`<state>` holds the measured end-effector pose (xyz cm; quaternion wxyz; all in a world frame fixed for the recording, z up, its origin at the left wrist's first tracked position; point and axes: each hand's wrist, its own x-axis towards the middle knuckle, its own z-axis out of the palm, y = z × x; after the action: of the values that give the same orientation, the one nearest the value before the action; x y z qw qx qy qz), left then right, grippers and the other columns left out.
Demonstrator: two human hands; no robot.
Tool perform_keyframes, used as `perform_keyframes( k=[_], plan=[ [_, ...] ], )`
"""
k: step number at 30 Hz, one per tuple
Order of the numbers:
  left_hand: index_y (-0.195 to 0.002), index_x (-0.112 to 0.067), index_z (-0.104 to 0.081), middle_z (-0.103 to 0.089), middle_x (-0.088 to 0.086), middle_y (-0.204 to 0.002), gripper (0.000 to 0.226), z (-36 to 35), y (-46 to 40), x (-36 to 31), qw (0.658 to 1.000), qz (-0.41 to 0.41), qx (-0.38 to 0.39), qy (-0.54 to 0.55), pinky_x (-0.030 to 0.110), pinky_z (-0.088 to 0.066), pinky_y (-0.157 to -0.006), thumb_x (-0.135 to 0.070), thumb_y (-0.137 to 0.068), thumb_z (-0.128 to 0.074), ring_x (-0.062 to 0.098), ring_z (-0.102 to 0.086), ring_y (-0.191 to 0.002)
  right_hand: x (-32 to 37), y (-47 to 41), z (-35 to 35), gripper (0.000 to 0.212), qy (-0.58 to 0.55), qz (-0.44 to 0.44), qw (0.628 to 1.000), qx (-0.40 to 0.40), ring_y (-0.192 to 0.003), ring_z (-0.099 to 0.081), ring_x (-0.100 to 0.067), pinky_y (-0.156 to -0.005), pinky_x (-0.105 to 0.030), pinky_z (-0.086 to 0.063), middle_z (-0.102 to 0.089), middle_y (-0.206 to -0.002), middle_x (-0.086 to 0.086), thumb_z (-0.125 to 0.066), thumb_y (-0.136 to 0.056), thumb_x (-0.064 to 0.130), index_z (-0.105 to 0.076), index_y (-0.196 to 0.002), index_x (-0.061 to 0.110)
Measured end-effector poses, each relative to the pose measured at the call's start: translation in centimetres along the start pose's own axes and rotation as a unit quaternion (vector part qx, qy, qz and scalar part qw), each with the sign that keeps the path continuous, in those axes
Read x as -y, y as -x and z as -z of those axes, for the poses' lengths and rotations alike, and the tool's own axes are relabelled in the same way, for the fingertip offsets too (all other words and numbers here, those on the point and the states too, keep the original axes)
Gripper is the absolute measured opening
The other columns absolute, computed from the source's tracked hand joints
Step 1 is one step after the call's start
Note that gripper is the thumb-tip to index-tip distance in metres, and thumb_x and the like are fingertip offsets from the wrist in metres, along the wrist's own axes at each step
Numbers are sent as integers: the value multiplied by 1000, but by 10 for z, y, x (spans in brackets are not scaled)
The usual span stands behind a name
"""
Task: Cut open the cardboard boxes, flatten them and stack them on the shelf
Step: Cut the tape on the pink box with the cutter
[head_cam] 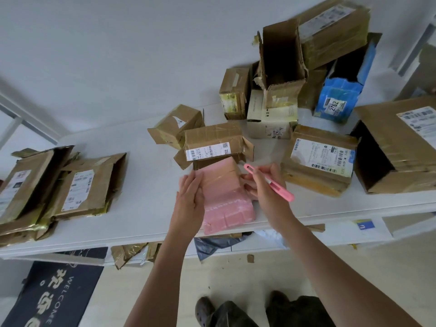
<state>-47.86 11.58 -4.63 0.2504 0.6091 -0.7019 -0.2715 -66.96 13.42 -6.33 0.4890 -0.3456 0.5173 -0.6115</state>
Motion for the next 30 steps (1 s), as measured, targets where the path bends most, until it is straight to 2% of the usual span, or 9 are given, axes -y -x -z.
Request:
perform_keyframes(
  k=[2, 4, 6, 8, 16, 19, 21, 26, 30],
  plan=[
    [-153, -16, -32, -21, -15, -155, 51, -1, -3, 3, 999, -11, 30, 18, 24, -8, -120, -24, -104, -44, -3, -7, -144, -2, -3, 3, 11, -7, -17, 1000, -7, -98, -69, -33, -83, -63, -54, -70, -100, -16, -54, -100, 23, -50, -100, 12],
    [-154, -16, -26, -15, -13, -157, 61, -6, -4, 5, 999, -23, 42, -17, 30, -9, -122, -33, -101, -50, 4, -2, -148, -6, -6, 5, 7, -5, -22, 1000, -14, -96, -70, -32, -83, -63, -54, -71, -96, -15, -54, -100, 21, -52, -97, 15],
    [-154, -13, -24, -14, -2, -162, 65, -11, -5, 4, 997, -28, 36, -58, 34, -8, -124, -38, -99, -49, 14, 0, -151, -8, -8, 5, 6, 0, -16, 1000, -19, -96, -69, -33, -84, -62, -53, -70, -94, -16, -54, -100, 19, -52, -95, 16],
    [-154, -14, -24, -14, 2, -163, 67, -14, -4, 2, 997, -22, 34, -70, 35, -7, -124, -43, -98, -48, 15, 1, -151, -10, -9, 6, 7, 0, -7, 1000, -24, -95, -69, -34, -86, -60, -54, -68, -95, -18, -53, -101, 18, -52, -95, 17],
    [-154, -14, -23, -13, 1, -163, 67, -18, -4, 0, 994, -20, 40, -95, 42, -12, -124, -44, -99, -48, 15, 1, -151, -11, -14, 13, 7, 52, 53, 997, 14, -95, -68, -34, -88, -58, -54, -65, -95, -19, -53, -100, 17, -51, -94, 15],
    [-154, -15, -24, -13, 0, -163, 67, -19, -4, -2, 994, -20, 37, -102, 42, -14, -123, -44, -99, -48, 15, 1, -151, -5, -18, 20, 17, 81, 65, 994, 37, -91, -66, -36, -86, -57, -54, -66, -89, -16, -52, -100, 14, -52, -88, 26],
    [-154, -16, -24, -14, -1, -163, 67, -20, -3, -2, 994, -17, 33, -103, 42, -14, -123, -45, -98, -48, 14, 1, -151, -3, -21, 26, 26, 78, 43, 995, 51, -91, -67, -33, -87, -54, -55, -68, -85, -10, -51, -98, 13, -52, -80, 31],
    [-154, -16, -25, -14, -1, -163, 67, -22, -2, -2, 993, -16, 31, -115, 43, -17, -123, -45, -99, -49, 15, 0, -151, -9, -21, 38, 12, 118, 41, 989, 78, -91, -68, -19, -89, -41, -52, -68, -82, -1, -52, -96, 16, -50, -84, 14],
    [-153, -15, -27, -16, 0, -162, 66, -21, -2, -4, 992, -16, 39, -116, 44, -19, -122, -44, -98, -50, 17, -3, -151, -14, -11, 42, 11, 140, 79, 983, 88, -86, -66, -10, -76, -22, -51, -66, -81, 4, -51, -95, 24, -49, -86, 17]
  ],
)
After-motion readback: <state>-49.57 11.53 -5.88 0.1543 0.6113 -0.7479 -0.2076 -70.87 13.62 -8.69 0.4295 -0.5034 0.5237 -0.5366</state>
